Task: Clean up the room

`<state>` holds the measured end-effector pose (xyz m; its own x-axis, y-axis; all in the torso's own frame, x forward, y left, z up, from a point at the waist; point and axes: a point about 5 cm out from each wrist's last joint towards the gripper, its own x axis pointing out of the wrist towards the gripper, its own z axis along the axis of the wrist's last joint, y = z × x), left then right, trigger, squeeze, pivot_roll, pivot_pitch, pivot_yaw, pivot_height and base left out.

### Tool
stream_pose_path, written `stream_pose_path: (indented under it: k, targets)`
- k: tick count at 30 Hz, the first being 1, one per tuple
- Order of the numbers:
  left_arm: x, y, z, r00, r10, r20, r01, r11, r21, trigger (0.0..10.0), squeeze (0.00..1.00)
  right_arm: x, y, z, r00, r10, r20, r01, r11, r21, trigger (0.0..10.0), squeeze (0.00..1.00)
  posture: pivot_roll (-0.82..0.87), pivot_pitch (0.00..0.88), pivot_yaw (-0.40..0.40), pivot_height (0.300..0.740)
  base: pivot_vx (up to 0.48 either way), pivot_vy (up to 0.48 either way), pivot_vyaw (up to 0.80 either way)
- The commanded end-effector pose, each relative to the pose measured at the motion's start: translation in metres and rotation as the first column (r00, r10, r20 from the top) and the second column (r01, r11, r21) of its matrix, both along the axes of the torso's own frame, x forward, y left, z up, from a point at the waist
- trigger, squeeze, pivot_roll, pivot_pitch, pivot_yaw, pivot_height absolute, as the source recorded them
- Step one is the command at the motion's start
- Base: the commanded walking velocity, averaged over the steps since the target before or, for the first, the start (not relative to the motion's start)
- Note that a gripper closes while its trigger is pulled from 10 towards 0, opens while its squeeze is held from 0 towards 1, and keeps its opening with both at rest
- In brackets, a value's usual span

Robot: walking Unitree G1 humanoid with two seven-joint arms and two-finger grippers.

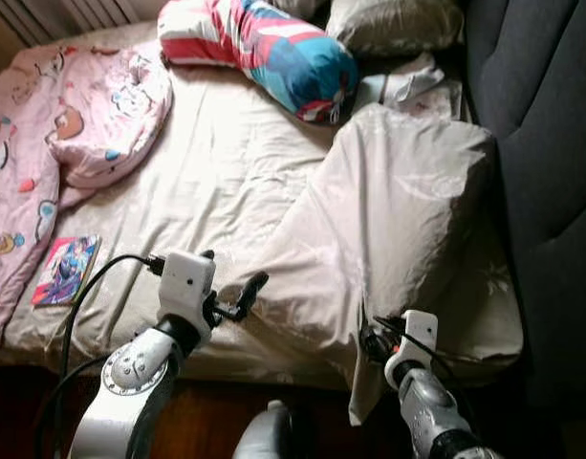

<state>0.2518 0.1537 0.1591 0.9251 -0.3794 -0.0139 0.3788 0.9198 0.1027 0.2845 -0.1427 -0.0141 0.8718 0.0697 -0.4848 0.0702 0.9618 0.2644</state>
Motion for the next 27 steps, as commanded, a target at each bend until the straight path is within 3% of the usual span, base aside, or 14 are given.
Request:
stream_pose_path:
  k: [1,9,27]
  targets:
    - [-0.001,0.004,0.000,1.000,0.014,-0.014,-0.014,1.000,0.017,10.0,0.00,-0.019,0.013,-0.018,0.995,0.031,-0.098,-0.029,0.999,0.027,0.0,0.00,0.19,0.304,0.236,0.686,0.000,0.000,0.00]
    - [0.000,0.000,-0.003,1.000,0.009,-0.019,-0.009,1.000,0.013,10.0,0.00,-0.017,0.009,-0.017,0.996,0.031,-0.087,-0.029,0.999,0.024,0.0,0.00,0.18,0.297,0.229,0.686,0.000,0.000,0.00]
    - [0.000,0.007,-0.013,0.998,0.041,-0.038,-0.041,0.999,0.022,10.0,0.00,-0.021,0.009,-0.020,0.994,0.051,-0.097,-0.051,0.999,0.000,0.0,0.00,0.16,0.270,0.212,0.686,0.000,0.000,0.00]
